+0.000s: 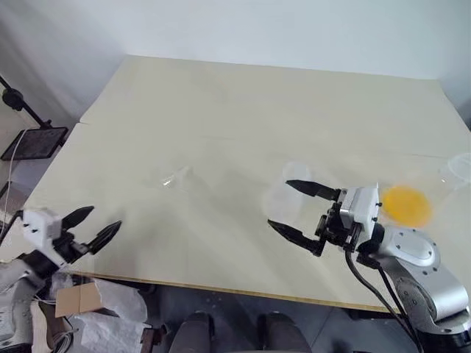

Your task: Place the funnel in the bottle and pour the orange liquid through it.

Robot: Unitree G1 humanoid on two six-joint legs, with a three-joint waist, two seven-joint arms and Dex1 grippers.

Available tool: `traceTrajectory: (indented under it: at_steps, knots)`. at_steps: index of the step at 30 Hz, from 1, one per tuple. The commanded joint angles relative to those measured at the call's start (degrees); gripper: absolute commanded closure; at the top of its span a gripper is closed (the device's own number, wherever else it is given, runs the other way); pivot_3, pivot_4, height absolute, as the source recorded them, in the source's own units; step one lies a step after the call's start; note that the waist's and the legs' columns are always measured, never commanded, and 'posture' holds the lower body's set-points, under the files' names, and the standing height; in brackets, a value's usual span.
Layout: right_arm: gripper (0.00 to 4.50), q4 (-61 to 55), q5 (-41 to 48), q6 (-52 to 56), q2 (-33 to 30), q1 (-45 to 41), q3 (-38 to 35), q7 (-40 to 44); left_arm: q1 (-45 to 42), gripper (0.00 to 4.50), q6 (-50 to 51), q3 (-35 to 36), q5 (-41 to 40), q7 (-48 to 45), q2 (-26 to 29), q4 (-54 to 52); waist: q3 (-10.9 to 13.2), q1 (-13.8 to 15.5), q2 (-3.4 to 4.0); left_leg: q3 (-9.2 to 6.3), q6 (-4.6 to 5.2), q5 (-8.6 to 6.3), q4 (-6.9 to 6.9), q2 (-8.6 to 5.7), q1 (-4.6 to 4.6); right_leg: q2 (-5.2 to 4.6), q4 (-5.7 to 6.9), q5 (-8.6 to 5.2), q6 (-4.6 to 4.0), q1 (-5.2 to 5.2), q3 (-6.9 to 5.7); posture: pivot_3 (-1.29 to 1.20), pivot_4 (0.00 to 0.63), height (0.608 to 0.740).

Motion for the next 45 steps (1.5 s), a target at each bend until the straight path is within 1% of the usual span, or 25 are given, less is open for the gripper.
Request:
traceTrajectory:
  at_steps: [1, 6, 10, 14, 17, 20, 22, 25, 29, 30, 33, 36, 38, 41, 43, 45]
  knots:
    - [0.0, -1.0, -2.0, -3.6, -1.9, 6.0, -4.7, 1.4, -8.0, 0.03, 0.2, -5.7, 2.3, 3.0, -0.2, 1.0, 0.0, 0.1, 0.0, 0.04, -0.02, 0.01, 0.0, 0.02, -0.01, 0.06, 0.0, 0.0, 0.0, 0.0, 0.02, 0.0, 0.15, 0.74]
    - [0.0, -0.4, -2.2, -5.8, -2.4, 14.6, -12.3, 1.4, -19.9, 0.03, -0.6, -13.0, 6.8, 3.3, 0.4, 10.6, 0.0, -0.5, -0.02, 0.18, -0.08, 0.05, 0.06, 0.01, 0.02, 0.23, 0.24, 0.02, 0.04, -0.04, 0.03, 0.0, 0.15, 0.74]
    - [0.0, -0.4, -2.4, -6.6, -1.9, 17.0, -14.4, 0.9, -26.1, 0.03, -2.1, -16.5, 9.8, 2.6, 0.9, 18.0, 0.0, -1.6, -0.02, 0.58, -0.12, 0.09, 0.05, 0.11, 0.1, 0.34, 0.36, 0.03, 0.06, -0.17, 0.03, 0.0, 0.15, 0.74]
    - [0.0, -2.5, -2.1, -6.2, -0.2, 19.0, -15.2, -1.2, -32.1, 0.03, -4.4, -21.5, 13.3, 0.6, 0.1, 25.8, 0.0, -1.4, -0.02, 0.61, -0.15, 0.11, 0.08, 0.13, 0.09, 0.34, 0.4, 0.03, 0.06, -0.25, 0.04, 0.0, 0.15, 0.74]
    - [0.0, -4.1, -2.7, -6.2, 1.1, 20.3, -15.3, -3.0, -37.3, 0.64, -6.6, -22.7, 15.1, 2.1, -1.2, 32.6, 0.0, -1.3, -0.02, 0.64, -0.15, 0.11, 0.08, 0.11, 0.09, 0.33, 0.42, 0.03, 0.07, -0.26, 0.08, 0.0, 0.15, 0.74]
    - [0.0, -5.0, -3.2, -6.1, 1.9, 20.7, -15.1, -4.3, -40.3, 1.54, -7.8, -23.5, 15.8, 1.8, -2.1, 36.4, 0.0, -1.2, -0.03, 0.63, -0.15, 0.11, 0.12, 0.1, 0.04, 0.33, 0.44, 0.04, 0.08, -0.29, 0.06, 0.0, 0.15, 0.74]
    - [0.0, -5.3, -3.5, -6.1, 2.1, 20.8, -14.8, -4.7, -40.7, 2.23, -8.5, -23.7, 16.1, 1.6, -2.1, 37.1, 0.0, -1.4, -0.02, 0.66, -0.15, 0.11, 0.12, 0.11, 0.04, 0.33, 0.48, 0.04, 0.08, -0.3, 0.09, 0.0, 0.15, 0.74]
    - [0.0, -5.6, -3.8, -6.2, 2.5, 21.1, -14.7, -5.5, -40.8, 3.1, -8.7, -23.7, 15.9, 1.0, -1.8, 36.8, 0.0, -1.5, -0.02, 0.7, -0.15, 0.11, 0.11, 0.14, 0.05, 0.34, 0.49, 0.04, 0.08, -0.33, 0.12, 0.0, 0.15, 0.74]
    - [0.0, -6.3, -4.3, -6.5, 3.2, 22.6, -15.0, -6.3, -40.1, 4.41, -6.6, -22.8, 13.5, -1.9, -1.2, 32.8, 0.0, -1.3, -0.02, 0.69, -0.16, 0.11, 0.12, 0.14, 0.04, 0.33, 0.5, 0.04, 0.08, -0.33, 0.12, 0.0, 0.15, 0.74]
    - [0.0, -6.5, -4.5, -6.6, 3.4, 23.1, -15.2, -6.5, -40.2, 4.49, -5.3, -22.7, 12.7, -3.1, -0.9, 31.0, 0.0, -1.3, -0.03, 0.69, -0.16, 0.11, 0.12, 0.14, 0.03, 0.33, 0.5, 0.04, 0.08, -0.33, 0.12, 0.0, 0.15, 0.74]
    - [0.0, -7.3, -4.7, -6.6, 3.7, 24.7, -15.9, -6.9, -42.0, 4.49, 0.9, -23.1, 9.6, -7.5, 0.4, 24.9, 0.0, -1.2, -0.02, 0.67, -0.16, 0.11, 0.14, 0.13, 0.0, 0.32, 0.51, 0.04, 0.08, -0.33, 0.14, 0.0, 0.15, 0.74]
    - [0.0, -7.8, -4.8, -6.4, 4.0, 25.4, -16.2, -7.5, -47.4, 4.49, 11.5, -24.5, 5.2, -11.9, 1.1, 19.4, 0.0, -0.8, -0.03, 0.62, -0.16, 0.11, 0.18, 0.13, -0.02, 0.33, 0.51, 0.04, 0.08, -0.31, 0.16, 0.0, 0.15, 0.74]
    - [0.0, -8.0, -4.8, -6.2, 4.2, 25.7, -16.2, -7.9, -53.8, 4.49, 19.2, -27.3, 3.4, -15.8, 1.4, 17.4, 0.0, -0.3, -0.03, 0.61, -0.16, 0.11, 0.22, 0.11, -0.05, 0.34, 0.51, 0.04, 0.08, -0.3, 0.16, 0.0, 0.15, 0.74]
    - [0.0, -8.1, -4.9, -5.9, 4.2, 25.5, -15.9, -8.4, -63.8, 4.49, 27.4, -32.9, 3.1, -23.0, 1.9, 18.7, 0.0, 0.0, -0.03, 0.64, -0.13, 0.11, 0.23, 0.02, -0.05, 0.54, 0.49, 0.06, 0.12, -0.3, 0.14, 0.0, 0.15, 0.74]
    - [0.0, -8.3, -5.1, -5.9, 4.4, 25.6, -15.7, -8.7, -71.0, 4.49, 31.3, -38.1, 3.8, -30.2, 2.5, 21.1, 0.0, 0.0, -0.03, 0.67, -0.1, 0.1, 0.21, -0.04, -0.05, 0.63, 0.5, 0.06, 0.13, -0.31, 0.17, 0.0, 0.15, 0.74]
    - [0.0, -8.5, -5.4, -5.9, 4.7, 25.7, -15.7, -9.3, -78.6, 4.49, 33.0, -43.3, 4.4, -39.8, 2.0, 24.5, 0.0, 0.0, 0.0, 0.67, -0.09, 0.1, 0.17, -0.05, -0.06, 0.7, 0.44, 0.06, 0.14, -0.31, 0.19, 0.0, 0.15, 0.74]
